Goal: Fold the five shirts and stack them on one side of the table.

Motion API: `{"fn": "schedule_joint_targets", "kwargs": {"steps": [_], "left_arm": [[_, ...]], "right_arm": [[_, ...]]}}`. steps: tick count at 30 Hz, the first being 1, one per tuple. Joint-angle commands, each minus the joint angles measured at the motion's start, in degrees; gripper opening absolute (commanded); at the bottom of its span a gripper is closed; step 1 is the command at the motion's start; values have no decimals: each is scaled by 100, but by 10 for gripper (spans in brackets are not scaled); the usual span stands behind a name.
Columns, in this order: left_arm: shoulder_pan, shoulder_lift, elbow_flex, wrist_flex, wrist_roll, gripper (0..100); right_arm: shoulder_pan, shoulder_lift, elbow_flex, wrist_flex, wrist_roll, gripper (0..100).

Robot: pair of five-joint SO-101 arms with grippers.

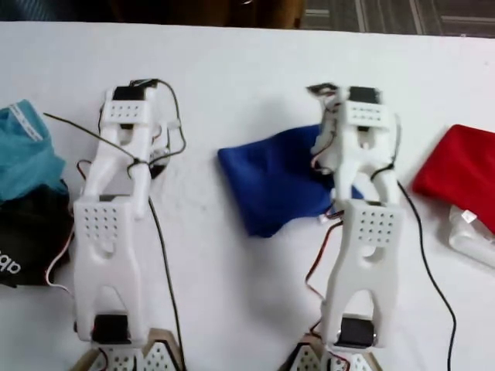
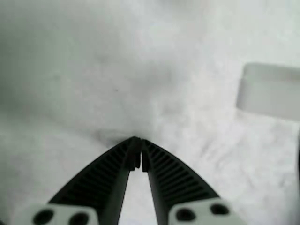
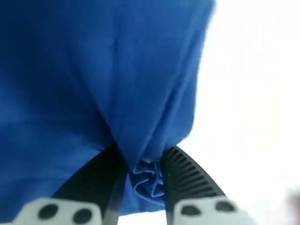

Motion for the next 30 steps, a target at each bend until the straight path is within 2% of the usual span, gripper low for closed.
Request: {"fn": "schedule_joint_targets", "kwargs": {"steps": [1, 12, 17, 19, 26, 30], "left_arm": [[-35, -70, -31, -185, 53, 37], [-35, -70, -22, -185, 53, 37], [-35, -70, -22, -185, 53, 37], [-35, -70, -22, -185, 53, 37], [-35, -79, -13, -185, 53, 37], [-35, -79, -13, -185, 53, 37]], "right_arm": [[470, -497, -545, 163, -53, 20], [1429, -1411, -659, 171, -9, 20], [1833, -2176, -659, 145, 756, 20], [2062, -2501, -659, 92, 844, 20], [3143, -3152, -651, -286, 879, 20], [3292, -3125, -413, -127, 879, 20]]}}
